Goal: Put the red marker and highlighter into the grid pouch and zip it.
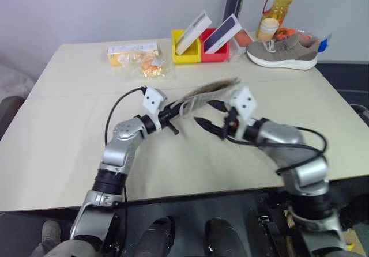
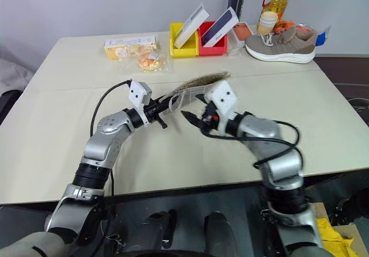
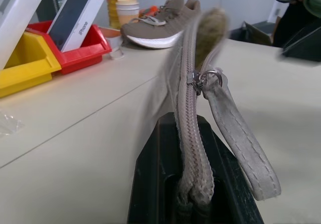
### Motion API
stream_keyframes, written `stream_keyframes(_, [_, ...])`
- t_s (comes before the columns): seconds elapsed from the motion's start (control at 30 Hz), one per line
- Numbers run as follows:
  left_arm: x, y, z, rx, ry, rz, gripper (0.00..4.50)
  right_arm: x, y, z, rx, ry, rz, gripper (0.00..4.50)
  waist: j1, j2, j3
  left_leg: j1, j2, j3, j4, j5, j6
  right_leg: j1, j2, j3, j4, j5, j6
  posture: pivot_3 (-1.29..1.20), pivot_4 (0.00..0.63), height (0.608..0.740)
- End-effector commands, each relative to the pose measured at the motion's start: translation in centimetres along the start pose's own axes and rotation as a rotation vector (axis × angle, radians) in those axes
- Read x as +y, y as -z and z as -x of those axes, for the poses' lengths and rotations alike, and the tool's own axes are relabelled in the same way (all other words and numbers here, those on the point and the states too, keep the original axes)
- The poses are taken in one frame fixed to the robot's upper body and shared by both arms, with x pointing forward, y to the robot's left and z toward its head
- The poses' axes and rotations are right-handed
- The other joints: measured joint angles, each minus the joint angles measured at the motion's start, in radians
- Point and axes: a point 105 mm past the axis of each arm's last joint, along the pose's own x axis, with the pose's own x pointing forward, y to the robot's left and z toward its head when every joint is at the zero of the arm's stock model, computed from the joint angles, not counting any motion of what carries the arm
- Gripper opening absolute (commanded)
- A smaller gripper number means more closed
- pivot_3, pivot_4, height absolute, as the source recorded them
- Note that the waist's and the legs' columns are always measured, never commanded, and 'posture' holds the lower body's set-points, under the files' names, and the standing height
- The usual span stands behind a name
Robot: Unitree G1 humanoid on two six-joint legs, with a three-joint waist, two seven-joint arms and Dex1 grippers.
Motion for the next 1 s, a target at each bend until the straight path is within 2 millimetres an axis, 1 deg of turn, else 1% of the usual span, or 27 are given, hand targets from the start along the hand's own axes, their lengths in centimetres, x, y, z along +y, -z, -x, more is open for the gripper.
stream_keyframes(0.03, [0.1,-1.5,-0.3,-0.04,-0.005,-0.036,0.0,-0.7,-0.8,-1.2,-0.019,0.099,-0.115,3.42,0.004,0.0,0.0,0.0,0.0,0.0,0.0,0.0,0.0,0.0,0.0,0.0,0.0,0.0,0.0,0.0,0.15,0.74])
stream_keyframes(0.13, [0.1,-1.5,-0.4,-0.041,-0.01,-0.037,0.0,-0.1,-0.5,-2.0,-0.005,0.091,-0.221,3.42,0.007,0.0,0.0,0.0,-0.001,-0.001,0.0,0.0,0.0,0.0,0.0,0.0,0.0,0.0,0.0,0.0,0.15,0.74])
stream_keyframes(0.23, [0.1,-1.4,-0.3,-0.041,-0.013,-0.04,0.0,0.7,-0.7,-2.6,-0.021,0.07,-0.312,3.42,0.002,0.0,0.0,0.0,-0.001,-0.001,0.0,0.0,0.0,0.0,0.0,0.0,-0.001,0.0,0.0,0.0,0.15,0.74])
stream_keyframes(0.33, [0.0,-1.4,-0.3,-0.042,-0.012,-0.04,0.0,1.1,-0.7,-2.9,-0.014,0.06,-0.342,3.42,0.0,0.0,0.0,0.0,-0.001,-0.001,0.0,0.0,0.0,0.0,0.0,0.0,0.0,0.0,0.0,0.0,0.15,0.74])
stream_keyframes(0.43, [-0.1,-1.4,-0.3,-0.044,-0.009,-0.043,0.0,1.4,-0.7,-3.3,-0.009,0.055,-0.355,2.64,0.0,0.0,0.0,0.0,-0.001,-0.001,-0.001,0.0,0.0,-0.001,0.0,0.0,0.0,0.0,0.0,0.0,0.15,0.74])
stream_keyframes(0.5, [-0.1,-1.4,-0.3,-0.046,-0.01,-0.042,0.0,1.6,-0.7,-3.5,-0.008,0.044,-0.354,1.56,-0.001,0.0,0.0,0.0,-0.001,-0.001,-0.001,0.0,0.0,-0.001,0.0,0.0,0.0,0.0,0.0,0.0,0.15,0.74])
stream_keyframes(0.53, [-0.1,-1.4,-0.3,-0.047,-0.01,-0.041,0.0,1.7,-0.7,-3.5,-0.007,0.041,-0.353,1.13,-0.001,0.0,0.0,0.0,-0.001,-0.001,-0.001,0.0,0.0,-0.001,0.0,0.0,0.0,0.0,0.0,0.0,0.15,0.74])
stream_keyframes(0.57, [-0.1,-1.4,-0.3,-0.047,-0.011,-0.041,0.0,1.7,-0.7,-3.6,-0.009,0.038,-0.355,0.52,-0.001,0.0,0.0,0.0,-0.001,-0.001,-0.001,0.0,0.0,-0.001,0.0,0.0,0.0,0.0,0.0,0.0,0.15,0.74])
stream_keyframes(0.6, [-0.1,-1.4,-0.3,-0.046,-0.013,-0.041,0.0,1.7,-0.7,-3.5,-0.009,0.04,-0.355,0.06,-0.001,0.0,0.0,0.0,-0.001,0.0,-0.001,0.0,0.0,-0.001,0.0,0.0,0.0,0.0,0.0,0.0,0.15,0.74])
stream_keyframes(0.67, [0.0,-1.4,-0.3,-0.045,-0.015,-0.042,0.0,1.4,-0.6,-3.3,-0.009,0.048,-0.352,0.06,-0.001,0.0,0.0,0.0,-0.001,-0.001,-0.001,0.0,0.0,-0.001,0.0,0.0,0.0,0.0,0.0,0.0,0.15,0.74])
stream_keyframes(0.8, [0.2,-1.2,0.0,-0.039,-0.016,-0.054,0.0,0.2,-0.6,-2.7,-0.009,0.099,-0.33,0.06,0.0,0.0,0.0,0.0,-0.001,0.0,-0.001,0.0,0.0,-0.001,0.0,0.0,0.0,0.0,0.0,0.0,0.15,0.74])
stream_keyframes(1.0, [1.2,-0.4,1.6,0.002,-0.015,-0.133,0.0,-3.2,-1.0,-0.1,-0.01,0.225,-0.246,0.06,0.0,0.0,0.0,0.0,-0.001,0.0,-0.001,0.0,0.0,-0.001,0.0,0.0,0.0,0.0,0.0,0.0,0.15,0.74])
